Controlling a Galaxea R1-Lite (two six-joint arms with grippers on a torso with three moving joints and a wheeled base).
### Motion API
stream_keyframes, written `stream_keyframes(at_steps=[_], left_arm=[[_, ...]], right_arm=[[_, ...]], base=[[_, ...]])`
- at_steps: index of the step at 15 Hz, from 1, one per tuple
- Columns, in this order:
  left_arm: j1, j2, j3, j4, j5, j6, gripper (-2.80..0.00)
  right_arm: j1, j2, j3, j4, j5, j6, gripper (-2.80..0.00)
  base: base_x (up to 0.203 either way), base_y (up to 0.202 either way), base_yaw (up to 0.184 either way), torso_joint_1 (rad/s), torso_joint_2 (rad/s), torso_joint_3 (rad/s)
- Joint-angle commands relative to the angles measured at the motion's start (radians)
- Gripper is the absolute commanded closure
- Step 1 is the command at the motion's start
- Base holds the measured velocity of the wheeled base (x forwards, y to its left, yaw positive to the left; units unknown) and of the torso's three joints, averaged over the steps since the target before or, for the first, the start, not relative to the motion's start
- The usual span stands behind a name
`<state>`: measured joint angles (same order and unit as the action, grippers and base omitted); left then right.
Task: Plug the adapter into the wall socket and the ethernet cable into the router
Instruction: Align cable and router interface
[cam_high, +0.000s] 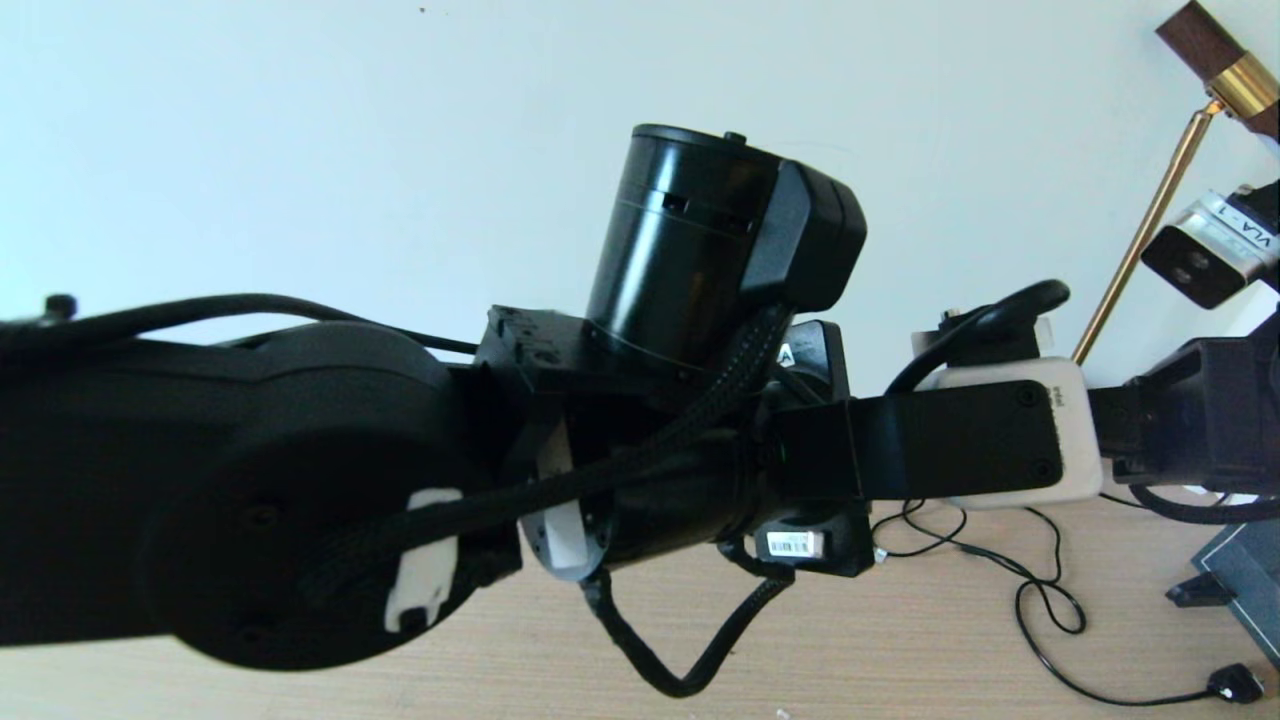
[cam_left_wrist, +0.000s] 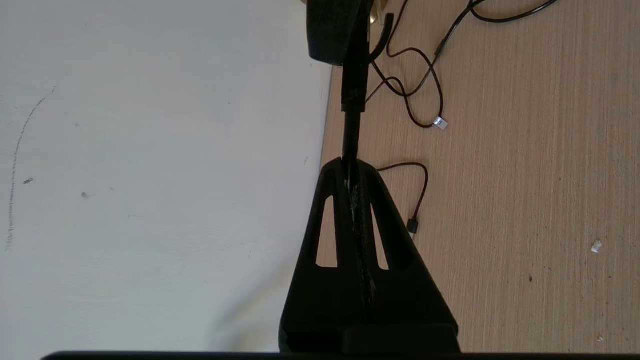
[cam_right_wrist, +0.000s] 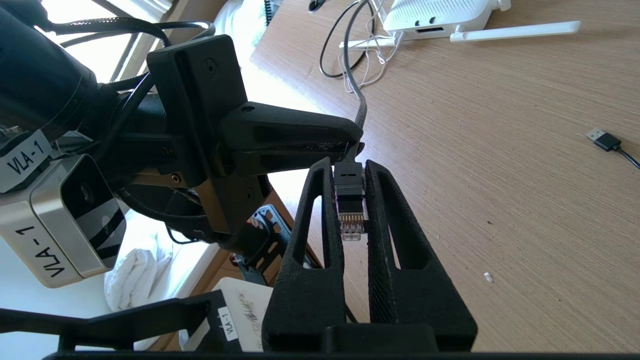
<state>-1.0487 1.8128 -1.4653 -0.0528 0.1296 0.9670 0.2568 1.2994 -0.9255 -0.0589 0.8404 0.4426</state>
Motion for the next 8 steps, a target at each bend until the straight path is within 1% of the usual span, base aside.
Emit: stream_keyframes(at_steps=[1,5,6,8], left_arm=[[0.000,-0.003,0.000,-0.002,0.001,0.006,0.00],[-0.001,-0.004,0.000,-0.004,0.001,0.007,0.00],[0.001,-0.003,0.000,-0.004,0.001,0.007,0.00],[0.001,-0.003,0.002,-0.004,0.001,0.007,0.00]], right_arm=[[0.001,0.001,0.001,0.001,0.005,0.004,0.00],[0.001,0.001,0.001,0.001,0.003,-0.001,0.00],[0.001,0.001,0.001,0.001,0.003,0.001,-2.80],[0.002,-0.002,0.001,0.001,0.005,-0.001,-2.80]], base=[[0.000,0.000,0.000,0.000,0.00,0.000],[0.000,0.000,0.000,0.000,0.00,0.000],[0.000,0.000,0.000,0.000,0.00,0.000],[0.000,0.000,0.000,0.000,0.00,0.000]])
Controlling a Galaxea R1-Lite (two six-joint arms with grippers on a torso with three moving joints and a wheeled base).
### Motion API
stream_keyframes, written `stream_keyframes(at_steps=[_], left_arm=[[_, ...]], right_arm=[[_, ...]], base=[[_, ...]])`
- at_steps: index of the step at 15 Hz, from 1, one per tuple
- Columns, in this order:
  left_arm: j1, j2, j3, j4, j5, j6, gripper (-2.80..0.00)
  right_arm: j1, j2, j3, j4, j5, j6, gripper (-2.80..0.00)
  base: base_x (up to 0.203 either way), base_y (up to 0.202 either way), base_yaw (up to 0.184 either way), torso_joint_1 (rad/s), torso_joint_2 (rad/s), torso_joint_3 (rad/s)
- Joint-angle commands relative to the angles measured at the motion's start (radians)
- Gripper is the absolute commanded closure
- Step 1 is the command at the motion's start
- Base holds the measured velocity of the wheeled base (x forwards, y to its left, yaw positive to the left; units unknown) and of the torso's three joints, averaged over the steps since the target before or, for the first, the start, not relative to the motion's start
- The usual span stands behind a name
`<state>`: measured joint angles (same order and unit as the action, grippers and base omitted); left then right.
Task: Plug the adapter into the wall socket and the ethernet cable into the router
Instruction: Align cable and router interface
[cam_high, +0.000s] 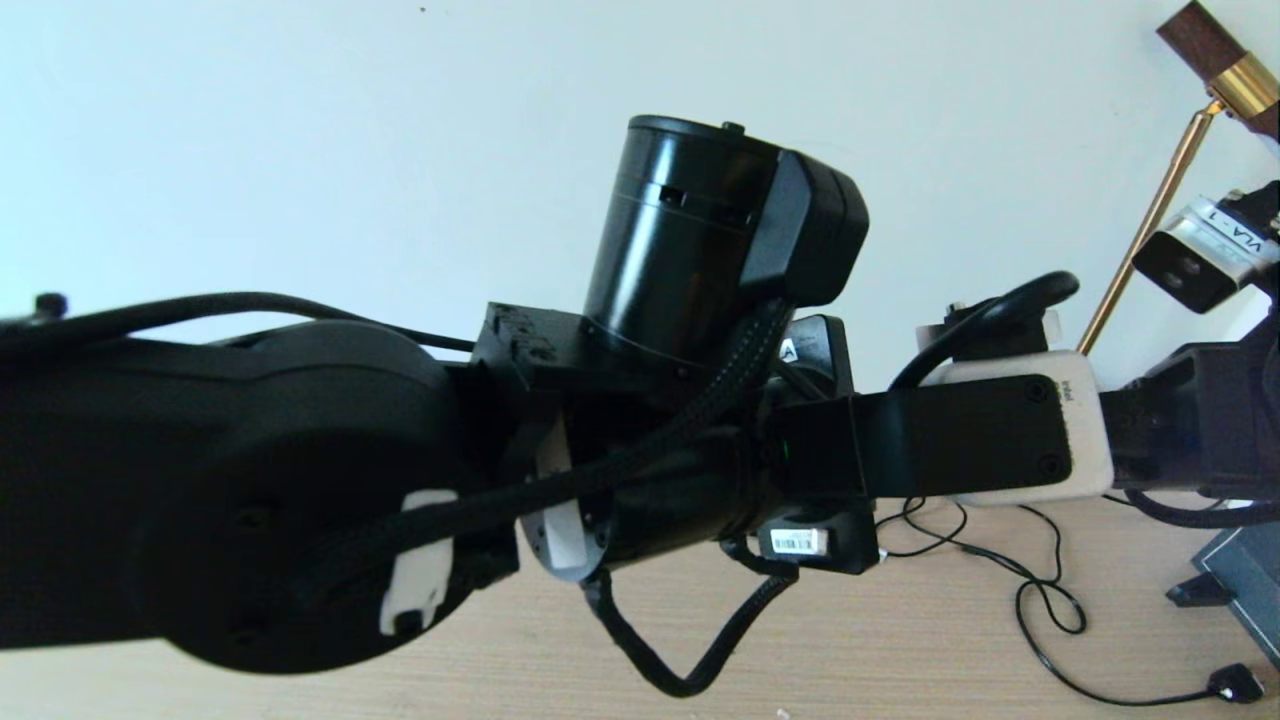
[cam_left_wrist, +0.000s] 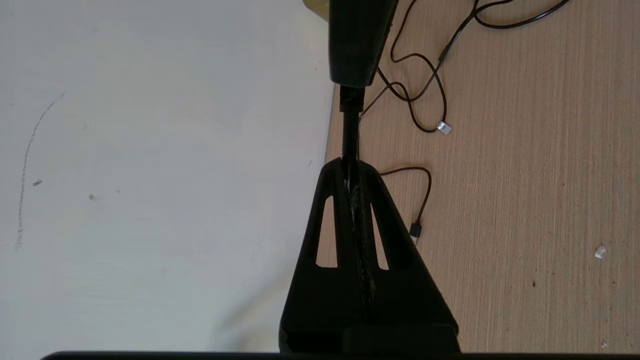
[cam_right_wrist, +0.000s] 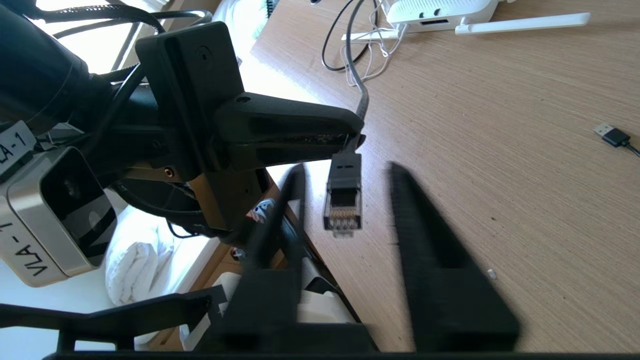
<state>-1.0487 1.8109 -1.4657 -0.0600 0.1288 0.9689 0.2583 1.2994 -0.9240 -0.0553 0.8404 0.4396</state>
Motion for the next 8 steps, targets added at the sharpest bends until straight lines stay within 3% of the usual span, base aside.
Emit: stream_keyframes(at_steps=[1,8], left_arm=[[0.001,-0.002,0.002,0.003,0.002,0.005,0.00],[0.001,-0.004,0.005,0.004,0.002,0.004,0.00]], right_arm=[[0.001,-0.002,-0.001,-0.003,0.005,0.004,-2.80],[0.001,-0.017,0.007,-0.003,0.005,0.010,-2.80]], base=[[0.000,0.000,0.000,0.000,0.00,0.000],[0.000,0.000,0.000,0.000,0.00,0.000]])
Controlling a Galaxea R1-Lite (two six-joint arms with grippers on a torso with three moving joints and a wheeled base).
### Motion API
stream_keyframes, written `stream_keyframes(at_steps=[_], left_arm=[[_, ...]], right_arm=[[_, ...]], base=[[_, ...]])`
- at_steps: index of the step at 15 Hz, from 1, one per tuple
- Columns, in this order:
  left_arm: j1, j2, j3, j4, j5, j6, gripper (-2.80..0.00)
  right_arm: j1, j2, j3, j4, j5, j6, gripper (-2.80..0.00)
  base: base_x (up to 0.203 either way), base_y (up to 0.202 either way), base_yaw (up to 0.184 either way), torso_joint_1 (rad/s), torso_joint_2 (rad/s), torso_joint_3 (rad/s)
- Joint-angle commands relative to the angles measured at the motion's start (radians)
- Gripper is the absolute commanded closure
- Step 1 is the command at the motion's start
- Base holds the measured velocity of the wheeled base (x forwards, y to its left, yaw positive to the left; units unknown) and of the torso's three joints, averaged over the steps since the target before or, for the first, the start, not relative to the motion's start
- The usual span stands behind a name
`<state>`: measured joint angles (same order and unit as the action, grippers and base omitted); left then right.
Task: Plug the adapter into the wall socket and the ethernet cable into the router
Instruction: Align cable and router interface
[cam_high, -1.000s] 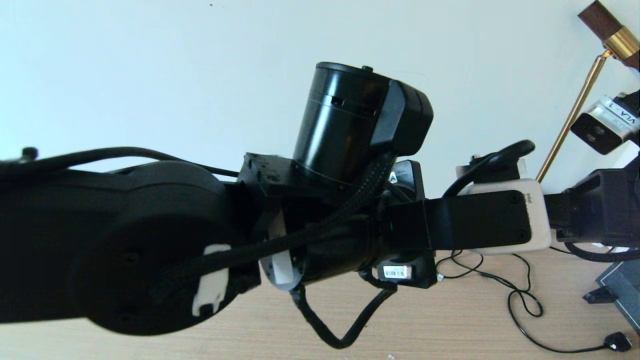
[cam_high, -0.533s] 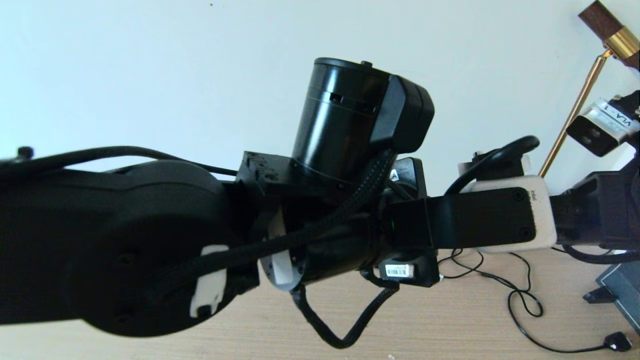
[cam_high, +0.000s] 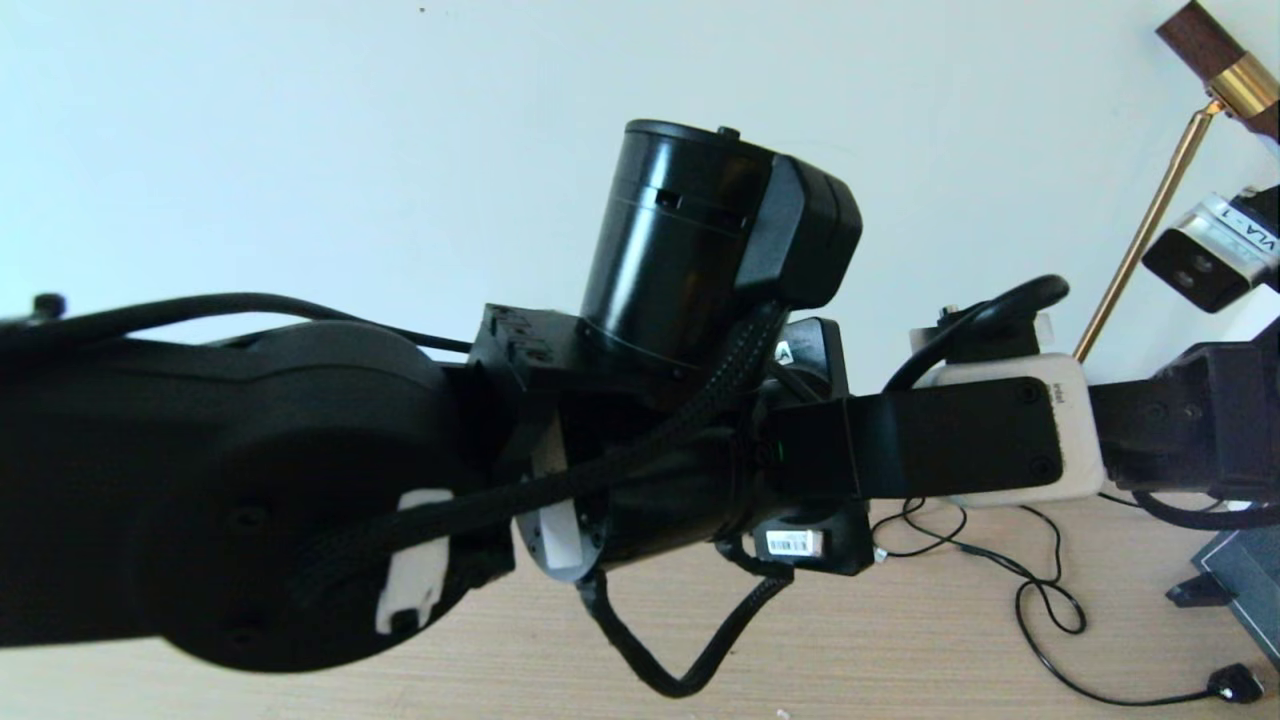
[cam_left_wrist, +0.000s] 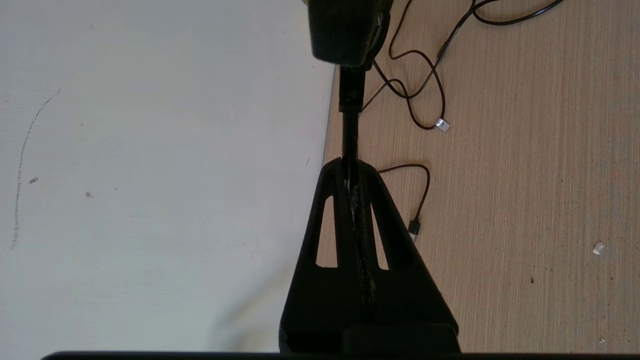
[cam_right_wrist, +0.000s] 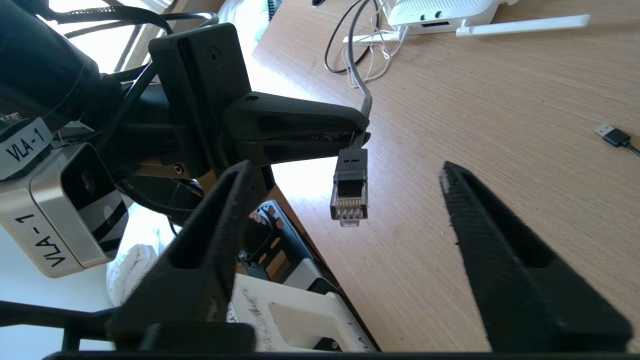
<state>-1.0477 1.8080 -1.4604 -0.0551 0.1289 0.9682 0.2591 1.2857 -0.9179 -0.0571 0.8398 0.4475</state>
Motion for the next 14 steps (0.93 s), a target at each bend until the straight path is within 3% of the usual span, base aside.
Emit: stream_keyframes(at_steps=[1,14], left_arm=[[0.000,-0.001,0.000,0.000,0.001,0.006,0.00],[0.000,-0.014,0.034,-0.002,-0.005,0.003,0.00]], right_arm=[[0.000,-0.003,0.001,-0.001,0.005,0.002,0.00],[-0.001,-0.022,0.027,-0.003,0.004,-0.001,0.00]], base=[[0.000,0.000,0.000,0.000,0.00,0.000],[0.000,0.000,0.000,0.000,0.00,0.000]])
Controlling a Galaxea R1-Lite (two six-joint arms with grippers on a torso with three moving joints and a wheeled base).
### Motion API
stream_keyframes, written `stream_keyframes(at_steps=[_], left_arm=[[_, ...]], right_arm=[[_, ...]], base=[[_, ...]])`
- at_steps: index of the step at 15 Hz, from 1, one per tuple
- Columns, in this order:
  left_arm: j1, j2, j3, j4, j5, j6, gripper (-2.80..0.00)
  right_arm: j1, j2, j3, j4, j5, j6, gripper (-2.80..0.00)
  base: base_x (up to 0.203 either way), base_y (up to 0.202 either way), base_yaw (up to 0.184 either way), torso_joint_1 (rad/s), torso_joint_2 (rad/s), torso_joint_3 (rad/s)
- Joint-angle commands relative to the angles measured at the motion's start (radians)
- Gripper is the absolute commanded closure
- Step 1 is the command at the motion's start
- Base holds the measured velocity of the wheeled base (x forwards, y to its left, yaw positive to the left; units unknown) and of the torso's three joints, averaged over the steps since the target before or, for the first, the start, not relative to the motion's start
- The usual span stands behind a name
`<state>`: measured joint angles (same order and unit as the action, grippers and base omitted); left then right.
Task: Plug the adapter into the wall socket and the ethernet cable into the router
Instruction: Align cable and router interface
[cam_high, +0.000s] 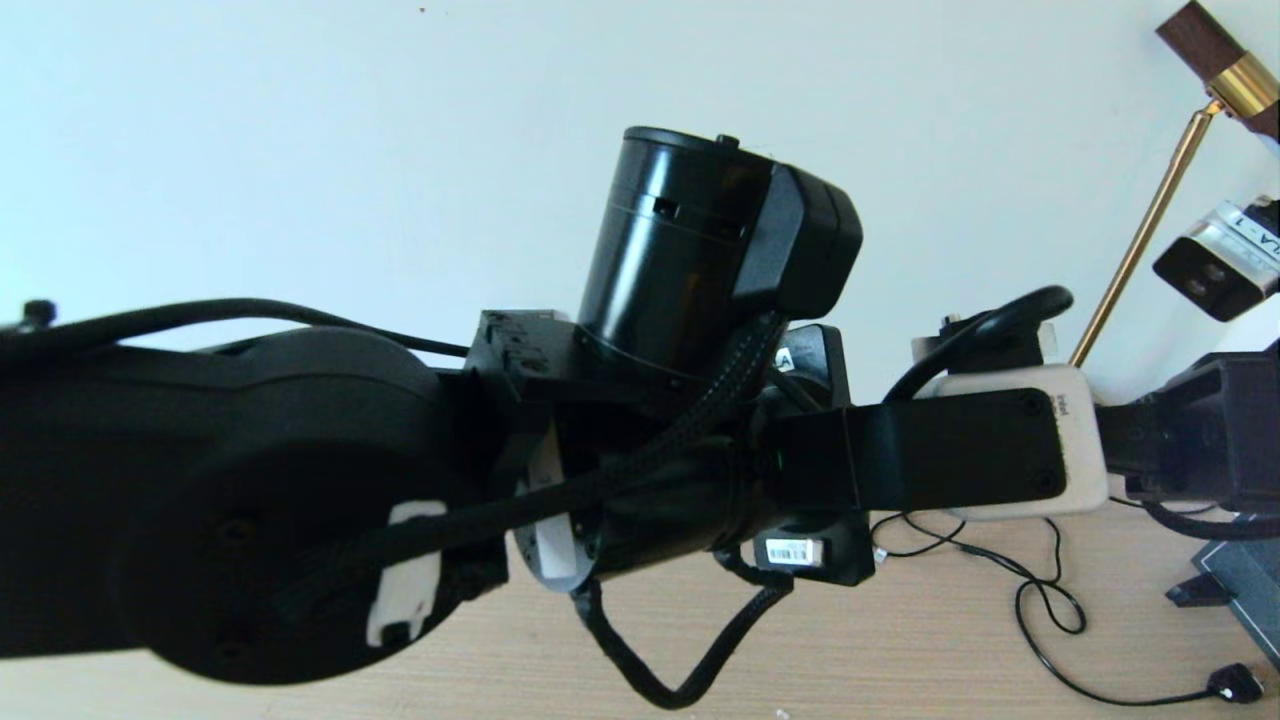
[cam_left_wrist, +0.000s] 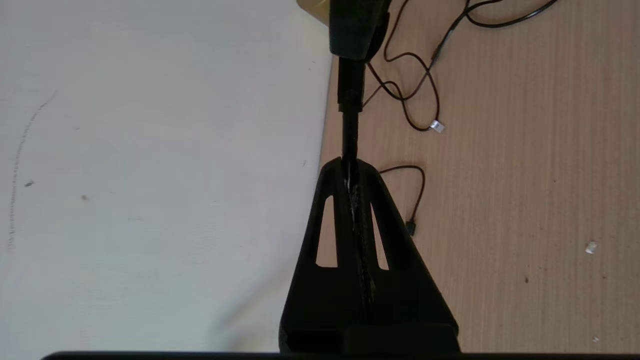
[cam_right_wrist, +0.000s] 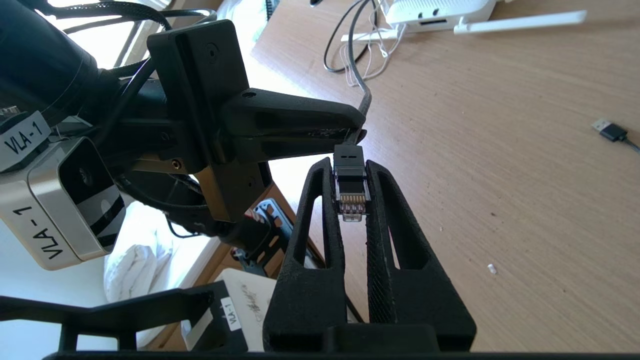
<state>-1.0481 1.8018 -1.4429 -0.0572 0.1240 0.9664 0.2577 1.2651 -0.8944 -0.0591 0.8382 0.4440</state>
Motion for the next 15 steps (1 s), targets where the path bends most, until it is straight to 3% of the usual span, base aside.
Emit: stream_keyframes(at_steps=[1,4,5,8,12,13,15], left_arm=[[0.000,-0.013,0.028,-0.003,-0.001,0.005,-2.80],[-0.001,-0.029,0.034,-0.033,0.000,0.008,-2.80],[-0.001,-0.035,0.061,-0.081,-0.001,0.012,-2.80],[-0.001,-0.070,0.213,-0.336,-0.015,0.062,-2.80],[-0.001,-0.133,0.421,-0.595,-0.114,0.175,-2.80],[-0.001,-0.135,0.463,-0.682,-0.160,0.189,-2.80],[-0.001,-0.126,0.529,-0.826,-0.242,0.230,-2.80]], right_arm=[[0.000,0.000,0.005,-0.001,0.004,0.002,0.00],[0.000,-0.001,0.002,0.001,-0.001,0.023,0.00],[0.000,-0.001,-0.003,0.001,-0.002,0.063,0.00],[-0.001,0.006,-0.040,0.001,-0.002,0.323,0.00],[0.000,0.060,-0.149,0.016,0.026,0.722,0.00],[-0.001,0.076,-0.160,0.018,0.077,0.783,0.00],[0.000,0.089,-0.156,0.032,0.110,0.804,0.00]], base=[[0.000,0.000,0.000,0.000,0.00,0.000],[0.000,0.000,0.000,0.000,0.00,0.000],[0.000,0.000,0.000,0.000,0.00,0.000],[0.000,0.000,0.000,0.000,0.00,0.000],[0.000,0.000,0.000,0.000,0.00,0.000],[0.000,0.000,0.000,0.000,0.00,0.000],[0.000,0.000,0.000,0.000,0.00,0.000]])
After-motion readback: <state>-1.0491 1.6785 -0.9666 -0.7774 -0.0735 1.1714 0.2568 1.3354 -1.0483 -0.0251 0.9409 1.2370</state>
